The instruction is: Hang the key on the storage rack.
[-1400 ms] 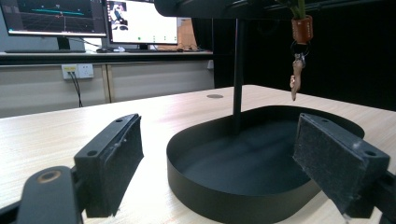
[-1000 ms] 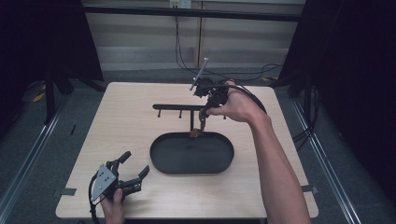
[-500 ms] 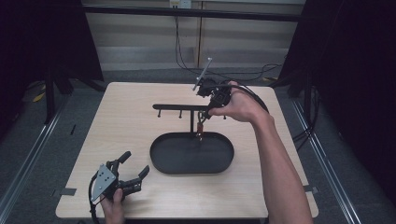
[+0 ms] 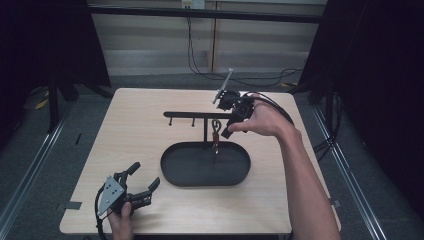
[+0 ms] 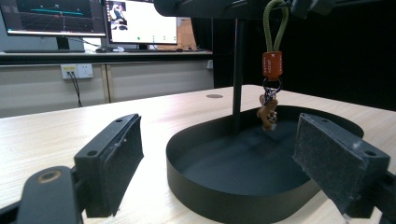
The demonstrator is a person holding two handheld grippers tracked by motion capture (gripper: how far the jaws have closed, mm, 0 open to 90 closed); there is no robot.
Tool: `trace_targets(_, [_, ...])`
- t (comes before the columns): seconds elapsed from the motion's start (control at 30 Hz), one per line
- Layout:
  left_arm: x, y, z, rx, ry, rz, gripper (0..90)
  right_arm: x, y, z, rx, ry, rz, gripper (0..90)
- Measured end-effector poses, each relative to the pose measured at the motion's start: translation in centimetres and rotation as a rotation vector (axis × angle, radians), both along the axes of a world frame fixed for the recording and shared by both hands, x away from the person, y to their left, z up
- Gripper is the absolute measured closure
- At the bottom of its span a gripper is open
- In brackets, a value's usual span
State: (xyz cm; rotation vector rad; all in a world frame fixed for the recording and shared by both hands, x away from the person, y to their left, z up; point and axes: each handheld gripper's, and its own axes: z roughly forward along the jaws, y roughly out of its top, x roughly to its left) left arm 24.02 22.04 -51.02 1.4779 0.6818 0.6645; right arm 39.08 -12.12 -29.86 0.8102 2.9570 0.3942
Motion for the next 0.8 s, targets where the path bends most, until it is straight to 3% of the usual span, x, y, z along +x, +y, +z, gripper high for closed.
trace_targets(0.1, [0.0,0.0,0.0,0.0,0.0,0.001,15.5,-0.3,-0.1,-0.2,0.015,0.001,0.006,47.6])
trace_targets(0.17, [0.0,0.0,0.0,-0.001,0.0,0.001,15.5,-0.8,-0.2,-0.2,0.051,-0.021,0.009,48.9])
trace_targets(0.27, [0.0,0.0,0.0,-0.001,0.0,0.001,15.5,-1.5,-0.4,-0.5,0.094,-0.017,0.018,47.2])
trace_targets(0.53, [0.0,0.0,0.0,0.003,0.0,0.0,15.5,-2.8,-0.8,-1.5,0.14,-0.03,0.005,44.3])
trace_targets(0.63, [0.0,0.0,0.0,0.002,0.0,0.0,15.5,-3.4,-1.1,-2.0,0.189,-0.039,0.003,44.4])
trace_targets(0.7, [0.0,0.0,0.0,-0.002,0.001,-0.001,15.5,-3.9,-1.1,-2.3,0.186,-0.065,-0.003,43.1])
trace_targets(0.8, [0.0,0.0,0.0,-0.002,0.001,0.001,15.5,-4.8,-1.5,-2.7,0.229,-0.113,-0.007,40.0])
